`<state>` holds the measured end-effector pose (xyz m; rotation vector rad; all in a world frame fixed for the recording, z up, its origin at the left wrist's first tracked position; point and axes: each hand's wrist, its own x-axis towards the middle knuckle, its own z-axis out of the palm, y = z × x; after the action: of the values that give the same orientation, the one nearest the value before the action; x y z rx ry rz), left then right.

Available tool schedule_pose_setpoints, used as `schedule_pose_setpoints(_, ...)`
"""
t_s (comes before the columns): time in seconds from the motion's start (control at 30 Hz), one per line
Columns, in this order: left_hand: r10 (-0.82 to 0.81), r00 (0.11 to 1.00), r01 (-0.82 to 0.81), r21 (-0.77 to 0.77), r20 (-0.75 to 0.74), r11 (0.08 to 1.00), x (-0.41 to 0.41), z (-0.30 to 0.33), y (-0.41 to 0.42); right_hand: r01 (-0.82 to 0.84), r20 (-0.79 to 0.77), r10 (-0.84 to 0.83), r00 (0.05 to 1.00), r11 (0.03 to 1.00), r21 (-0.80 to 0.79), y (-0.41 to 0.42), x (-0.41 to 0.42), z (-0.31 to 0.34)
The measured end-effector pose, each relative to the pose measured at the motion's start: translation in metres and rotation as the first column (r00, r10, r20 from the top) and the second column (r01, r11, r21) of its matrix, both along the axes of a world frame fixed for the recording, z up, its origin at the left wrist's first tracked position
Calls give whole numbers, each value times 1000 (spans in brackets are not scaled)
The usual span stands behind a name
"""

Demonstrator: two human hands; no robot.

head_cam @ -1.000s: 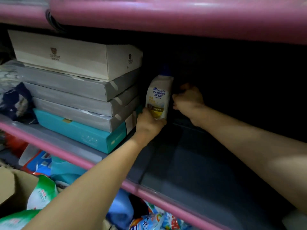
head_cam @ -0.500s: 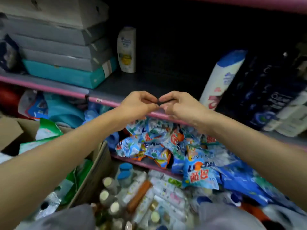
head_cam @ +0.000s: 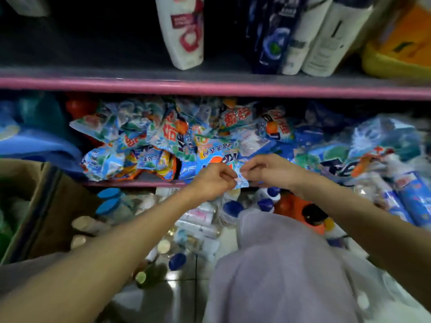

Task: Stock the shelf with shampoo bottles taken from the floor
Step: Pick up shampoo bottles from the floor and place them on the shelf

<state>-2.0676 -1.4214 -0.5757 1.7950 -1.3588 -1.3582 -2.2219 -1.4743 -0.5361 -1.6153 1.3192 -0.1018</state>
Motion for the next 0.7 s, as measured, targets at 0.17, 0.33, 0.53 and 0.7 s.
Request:
schedule_pose_setpoints(0.17, -181, 975, 171, 89, 132, 981, -43, -70, -13, 35, -223, -54, 973, 996, -88, -13, -63, -84)
schedule_pose_setpoints(0.33, -266, 937, 240, 138, 225, 961, -72, -112, -19, -143, -324, 94, 941, 981, -130, -9, -85, -144)
schedule_pose_setpoints(0.53, -231, 952, 192, 196, 202, 962, -93, -133, -23, -158, -403, 98, 910, 981, -117, -2, -81, -177)
schedule_pose_setpoints(0.7, -238, 961, 207, 199, 143, 958, -94, -131, -20, -167, -432, 58, 900, 962, -218, 0, -87, -165)
